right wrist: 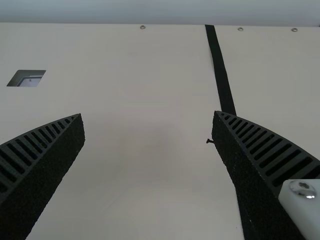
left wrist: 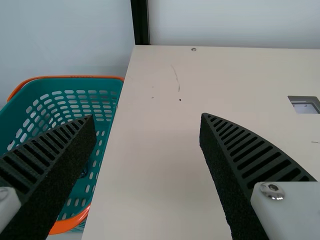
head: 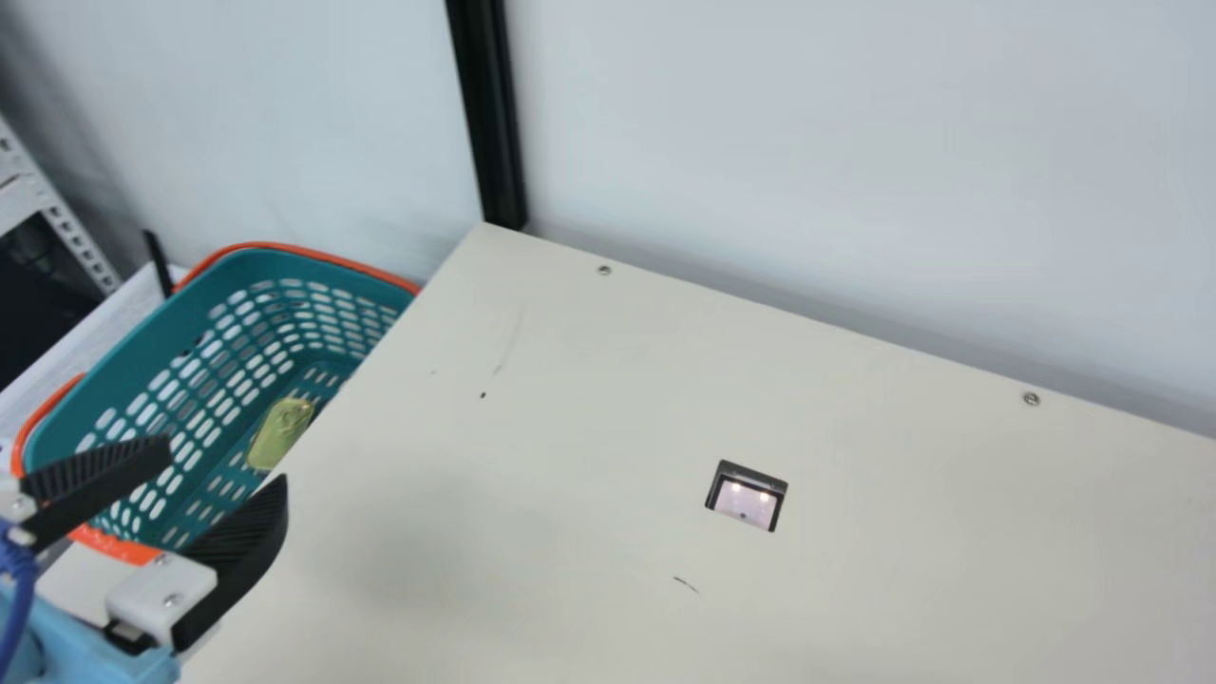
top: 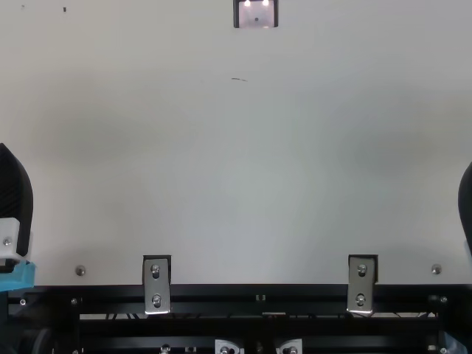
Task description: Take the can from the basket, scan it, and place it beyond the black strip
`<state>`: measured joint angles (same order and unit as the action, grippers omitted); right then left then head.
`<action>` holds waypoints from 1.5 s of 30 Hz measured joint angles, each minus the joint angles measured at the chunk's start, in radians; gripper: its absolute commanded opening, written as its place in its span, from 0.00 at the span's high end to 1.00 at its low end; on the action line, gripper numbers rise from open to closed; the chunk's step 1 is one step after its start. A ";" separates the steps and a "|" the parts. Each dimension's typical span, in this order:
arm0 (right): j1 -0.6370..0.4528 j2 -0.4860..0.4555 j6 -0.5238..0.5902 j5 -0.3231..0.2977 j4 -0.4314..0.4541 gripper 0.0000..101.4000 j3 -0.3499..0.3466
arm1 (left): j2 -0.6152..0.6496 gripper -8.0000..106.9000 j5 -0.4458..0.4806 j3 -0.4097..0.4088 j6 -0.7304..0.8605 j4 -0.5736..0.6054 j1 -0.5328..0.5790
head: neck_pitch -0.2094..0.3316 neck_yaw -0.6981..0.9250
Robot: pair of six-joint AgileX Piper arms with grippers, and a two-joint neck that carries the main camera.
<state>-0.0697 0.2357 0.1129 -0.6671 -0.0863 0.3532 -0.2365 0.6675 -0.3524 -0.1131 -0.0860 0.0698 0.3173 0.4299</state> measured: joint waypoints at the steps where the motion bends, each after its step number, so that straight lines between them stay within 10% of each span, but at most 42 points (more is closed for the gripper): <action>1: 0.000 0.000 0.000 0.000 0.000 0.00 0.000 | 0.000 0.15 0.000 0.000 0.000 0.000 0.000 | 0.000 0.005; 45: 0.000 0.000 0.000 0.000 -0.002 0.00 0.000 | 0.000 0.15 0.000 0.000 0.000 0.000 0.000 | 0.061 0.015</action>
<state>-0.0697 0.2357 0.1129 -0.6671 -0.0882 0.3532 -0.2365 0.6675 -0.3524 -0.1131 -0.0860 0.0698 0.3788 0.4453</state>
